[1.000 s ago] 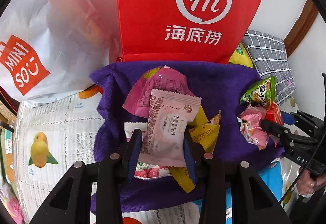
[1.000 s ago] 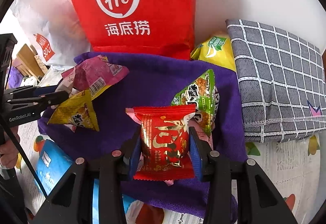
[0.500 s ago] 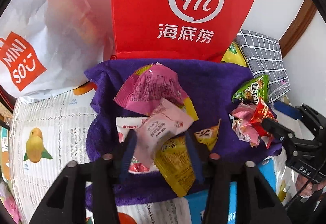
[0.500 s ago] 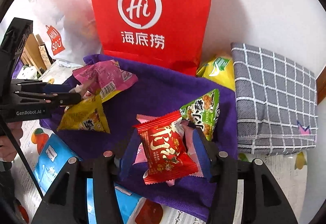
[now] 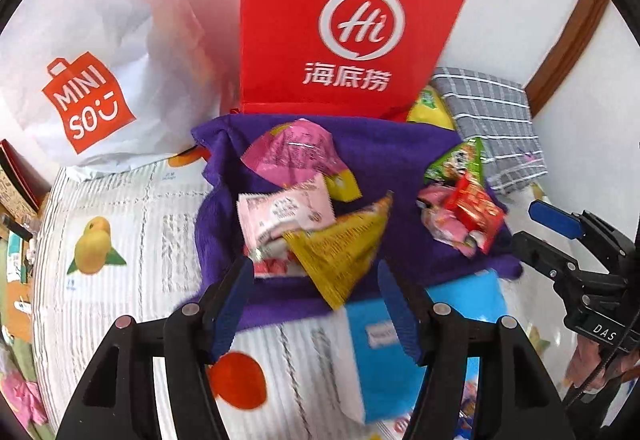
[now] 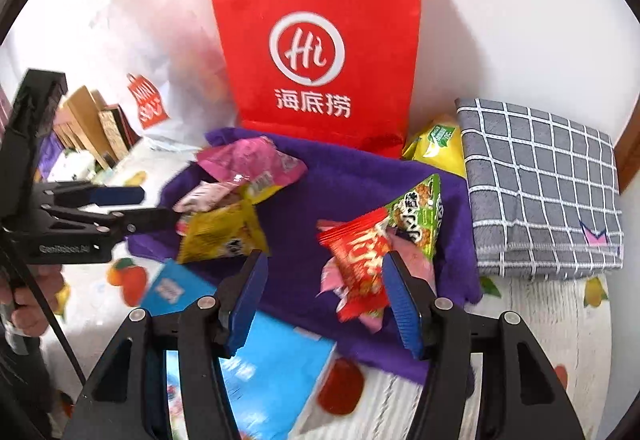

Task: Organize snacks
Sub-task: 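Lower the red packet onto the towel and open the right tool while the left tool releases the pink packet, then grasp the blue cookie packet on the sheet with the right tool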

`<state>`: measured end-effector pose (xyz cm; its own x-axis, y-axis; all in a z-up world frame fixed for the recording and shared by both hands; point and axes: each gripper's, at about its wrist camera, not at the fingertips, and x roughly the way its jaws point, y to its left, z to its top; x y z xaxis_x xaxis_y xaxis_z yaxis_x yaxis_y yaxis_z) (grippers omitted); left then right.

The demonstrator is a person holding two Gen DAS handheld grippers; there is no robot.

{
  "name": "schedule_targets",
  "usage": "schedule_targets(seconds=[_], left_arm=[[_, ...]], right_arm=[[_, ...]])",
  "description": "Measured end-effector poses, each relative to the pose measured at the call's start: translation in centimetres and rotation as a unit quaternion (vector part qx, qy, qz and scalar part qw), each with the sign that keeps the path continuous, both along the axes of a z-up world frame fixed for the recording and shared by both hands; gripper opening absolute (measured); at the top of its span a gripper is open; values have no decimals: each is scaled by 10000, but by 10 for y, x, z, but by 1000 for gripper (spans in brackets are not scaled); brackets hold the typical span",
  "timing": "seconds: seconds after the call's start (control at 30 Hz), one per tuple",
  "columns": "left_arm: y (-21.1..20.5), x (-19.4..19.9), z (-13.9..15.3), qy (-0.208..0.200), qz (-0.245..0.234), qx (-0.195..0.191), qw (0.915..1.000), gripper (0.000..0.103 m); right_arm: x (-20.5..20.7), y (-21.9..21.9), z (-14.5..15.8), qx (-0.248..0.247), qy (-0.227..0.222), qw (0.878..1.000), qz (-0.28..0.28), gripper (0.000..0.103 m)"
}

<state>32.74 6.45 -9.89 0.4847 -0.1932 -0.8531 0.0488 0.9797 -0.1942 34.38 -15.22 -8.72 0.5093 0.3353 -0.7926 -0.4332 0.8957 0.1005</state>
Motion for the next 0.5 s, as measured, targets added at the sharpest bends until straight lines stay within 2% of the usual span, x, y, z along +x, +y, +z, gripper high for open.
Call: schedule_targets(seconds=[0.1, 0.3, 0.5], left_arm=[[-3, -20, 12, -105, -101, -99, 9998, 62], [-3, -61, 35, -383, -107, -271, 9988, 62], [-9, -98, 51, -556, -223, -226, 9979, 62]], right_arm=[[-18, -2, 11, -41, -112, 9999, -109, 65], [-62, -8, 27, -450, -407, 9978, -268, 67], [-104, -24, 40, -266, -519, 9970, -504, 70]])
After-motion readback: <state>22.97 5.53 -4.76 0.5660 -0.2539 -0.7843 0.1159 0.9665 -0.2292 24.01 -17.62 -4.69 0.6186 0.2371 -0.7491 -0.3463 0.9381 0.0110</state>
